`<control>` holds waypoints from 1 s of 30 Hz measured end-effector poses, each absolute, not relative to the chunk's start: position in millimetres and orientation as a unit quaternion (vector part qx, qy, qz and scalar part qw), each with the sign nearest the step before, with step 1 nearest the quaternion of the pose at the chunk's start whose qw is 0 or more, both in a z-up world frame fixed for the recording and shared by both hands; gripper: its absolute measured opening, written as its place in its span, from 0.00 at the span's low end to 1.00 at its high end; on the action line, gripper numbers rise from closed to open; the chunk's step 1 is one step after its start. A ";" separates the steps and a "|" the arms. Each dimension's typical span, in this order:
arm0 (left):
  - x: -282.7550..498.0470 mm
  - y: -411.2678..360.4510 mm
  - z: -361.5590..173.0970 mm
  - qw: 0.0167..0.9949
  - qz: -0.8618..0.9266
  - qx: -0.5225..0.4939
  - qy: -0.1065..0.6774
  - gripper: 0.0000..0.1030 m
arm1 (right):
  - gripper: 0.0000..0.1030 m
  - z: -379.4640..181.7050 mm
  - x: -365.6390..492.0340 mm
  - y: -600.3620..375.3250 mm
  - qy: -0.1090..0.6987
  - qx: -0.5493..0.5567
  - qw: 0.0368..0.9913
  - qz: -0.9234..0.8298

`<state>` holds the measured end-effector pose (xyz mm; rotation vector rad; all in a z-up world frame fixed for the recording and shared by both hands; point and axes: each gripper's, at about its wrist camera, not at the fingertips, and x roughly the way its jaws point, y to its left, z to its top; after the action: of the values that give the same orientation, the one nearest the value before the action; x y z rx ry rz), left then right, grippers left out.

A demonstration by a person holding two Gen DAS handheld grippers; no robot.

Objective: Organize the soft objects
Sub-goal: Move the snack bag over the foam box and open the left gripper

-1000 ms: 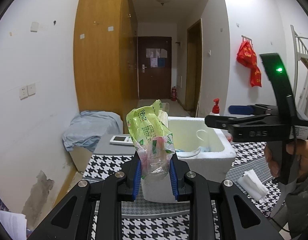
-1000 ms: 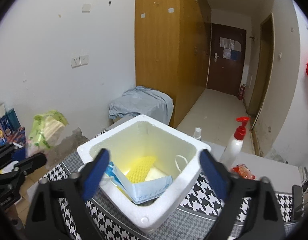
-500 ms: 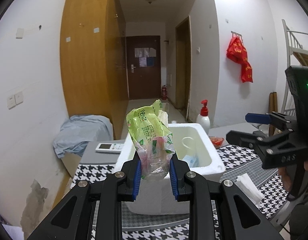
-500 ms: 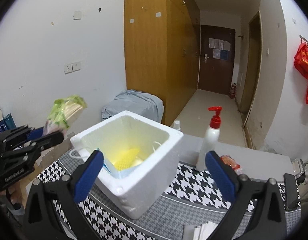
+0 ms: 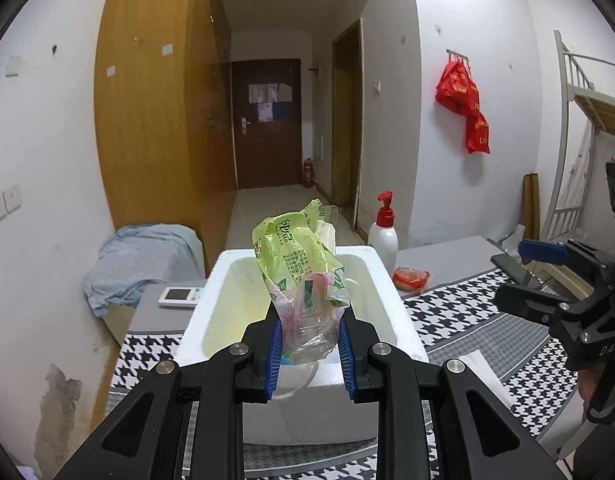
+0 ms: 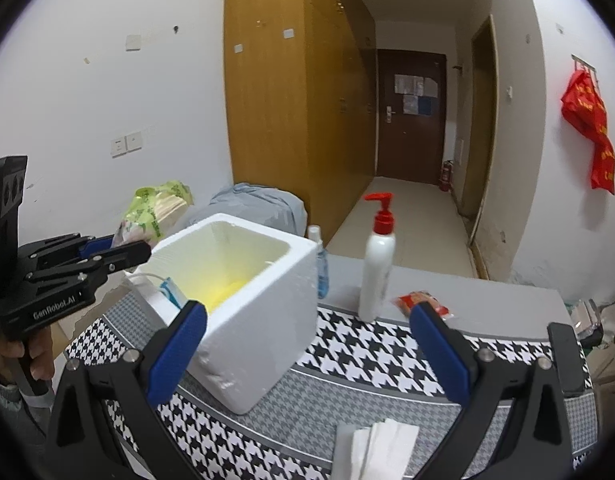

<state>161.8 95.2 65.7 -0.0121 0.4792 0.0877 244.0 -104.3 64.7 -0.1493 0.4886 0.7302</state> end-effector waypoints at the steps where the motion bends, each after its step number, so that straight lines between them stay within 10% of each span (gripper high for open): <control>1: 163.6 94.9 65.7 0.970 0.045 -0.006 0.238 0.26 | 0.99 62.3 245.8 -107.5 0.240 -0.070 0.902 0.352; 23: 212.1 98.9 57.5 0.959 0.062 -0.003 0.277 0.26 | 0.99 37.3 245.4 -162.4 0.257 -0.033 0.915 0.310; 30: 213.9 100.9 59.5 0.959 0.081 -0.004 0.271 0.71 | 0.99 32.4 244.7 -167.7 0.260 -0.034 0.917 0.301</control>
<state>213.9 100.9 59.5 -0.0086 0.5490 0.1638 244.7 -167.7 32.4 -0.0699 0.5347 0.6192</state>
